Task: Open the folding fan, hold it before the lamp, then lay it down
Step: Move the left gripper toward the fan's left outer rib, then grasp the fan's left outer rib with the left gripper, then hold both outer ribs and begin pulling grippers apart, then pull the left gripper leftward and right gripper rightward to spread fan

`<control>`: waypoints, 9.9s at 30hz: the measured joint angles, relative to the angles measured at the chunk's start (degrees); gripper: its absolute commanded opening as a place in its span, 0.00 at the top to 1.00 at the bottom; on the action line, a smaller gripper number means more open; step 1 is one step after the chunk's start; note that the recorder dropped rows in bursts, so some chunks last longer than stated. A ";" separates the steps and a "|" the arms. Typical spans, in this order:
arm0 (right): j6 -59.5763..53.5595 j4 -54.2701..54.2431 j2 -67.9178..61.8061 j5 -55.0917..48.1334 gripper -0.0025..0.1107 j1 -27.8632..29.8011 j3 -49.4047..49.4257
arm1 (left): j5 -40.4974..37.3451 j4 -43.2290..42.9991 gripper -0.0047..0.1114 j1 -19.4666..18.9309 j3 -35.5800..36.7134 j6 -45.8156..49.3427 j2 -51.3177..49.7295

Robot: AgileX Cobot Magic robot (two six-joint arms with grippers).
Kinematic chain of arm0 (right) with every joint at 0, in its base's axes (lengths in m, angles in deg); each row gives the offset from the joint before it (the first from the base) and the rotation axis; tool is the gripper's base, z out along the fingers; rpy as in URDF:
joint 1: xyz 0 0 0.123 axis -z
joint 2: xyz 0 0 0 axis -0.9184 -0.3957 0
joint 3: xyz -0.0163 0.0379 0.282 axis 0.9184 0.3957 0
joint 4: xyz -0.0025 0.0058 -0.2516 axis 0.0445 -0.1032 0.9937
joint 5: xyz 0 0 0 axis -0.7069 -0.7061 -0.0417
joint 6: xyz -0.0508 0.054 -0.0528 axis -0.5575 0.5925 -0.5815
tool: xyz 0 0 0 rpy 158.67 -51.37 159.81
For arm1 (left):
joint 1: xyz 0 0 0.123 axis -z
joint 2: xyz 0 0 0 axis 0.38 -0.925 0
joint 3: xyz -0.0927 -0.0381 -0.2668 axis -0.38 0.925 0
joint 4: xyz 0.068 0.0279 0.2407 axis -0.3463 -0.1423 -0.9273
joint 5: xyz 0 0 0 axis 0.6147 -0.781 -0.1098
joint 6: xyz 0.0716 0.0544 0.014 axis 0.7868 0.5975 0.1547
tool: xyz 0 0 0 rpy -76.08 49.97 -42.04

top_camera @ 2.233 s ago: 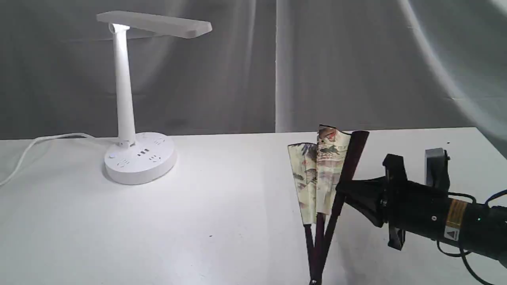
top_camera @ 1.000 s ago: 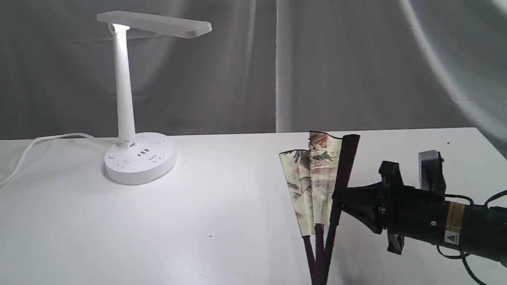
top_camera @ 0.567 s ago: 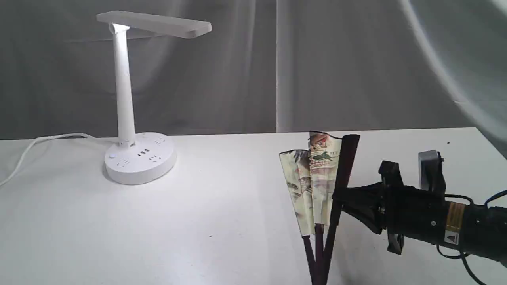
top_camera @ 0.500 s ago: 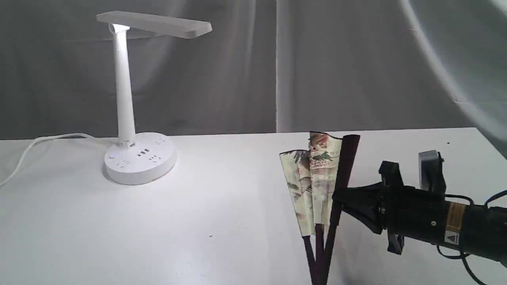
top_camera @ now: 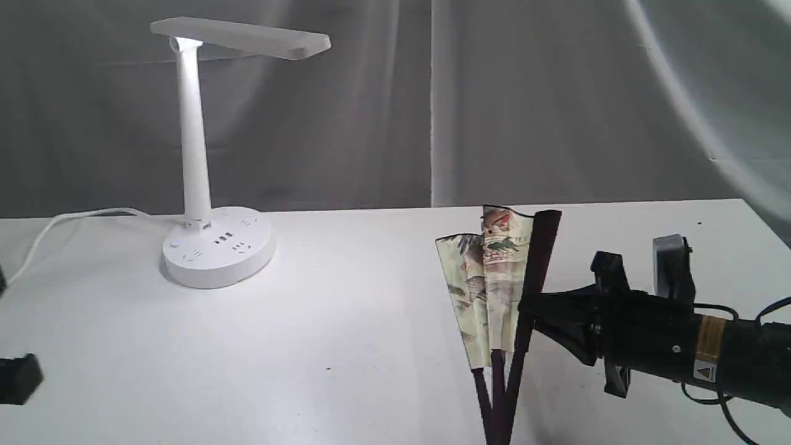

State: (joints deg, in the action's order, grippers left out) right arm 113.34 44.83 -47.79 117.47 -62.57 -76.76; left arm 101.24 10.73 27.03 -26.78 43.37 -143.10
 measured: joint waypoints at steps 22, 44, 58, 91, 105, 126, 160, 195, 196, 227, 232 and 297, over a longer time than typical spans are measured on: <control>-0.10 0.00 0.00 0.00 0.98 0.00 0.00 | 27.50 -38.28 0.96 0.00 -22.13 -51.64 -54.29; 2.88 2.52 0.00 -0.18 0.98 -0.11 -1.42 | 18.75 -65.48 0.83 0.00 -45.41 -113.72 -56.31; 12.53 8.35 0.00 -0.18 0.98 -4.14 -7.29 | 20.03 -53.21 0.54 5.34 -45.41 -106.98 -60.79; 14.04 6.35 0.00 -0.18 0.98 -7.52 -7.29 | 18.45 -29.67 0.54 13.58 -46.23 -97.75 -65.52; 14.04 6.35 0.00 -0.18 0.98 -7.52 -7.29 | 23.65 -35.11 0.54 13.58 -56.29 -98.10 -70.84; 14.80 11.85 0.00 -0.18 0.98 -8.05 -11.71 | 20.94 -36.74 0.60 14.44 -57.03 -99.60 -70.84; 15.43 12.89 0.00 -0.41 0.97 -8.05 -11.71 | 22.98 -37.88 0.96 14.44 -57.14 -109.06 -70.84; 9.02 6.21 0.00 -3.37 0.37 -8.05 -11.76 | 27.48 -51.80 0.96 13.53 -57.14 -112.82 -70.84; 9.02 6.09 0.00 -4.63 0.37 -8.05 -11.76 | 27.48 -52.21 0.96 13.53 -57.14 -112.82 -70.84; 10.05 12.99 -3.08 -1.30 0.46 -5.79 -15.85 | 27.59 -59.63 0.96 13.53 -57.14 -116.78 -66.83; 10.16 12.97 -4.61 -1.30 0.60 -5.79 -15.93 | 27.59 -60.47 0.96 13.53 -57.14 -116.78 -66.89; 17.04 -1.43 -5.55 0.79 0.98 -1.84 -16.96 | 27.40 -46.79 0.96 8.81 -57.04 -116.79 -66.89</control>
State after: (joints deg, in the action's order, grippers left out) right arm 130.38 43.41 -53.34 118.26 -64.41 -93.73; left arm 128.64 -36.05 35.84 -83.82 -73.42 -209.99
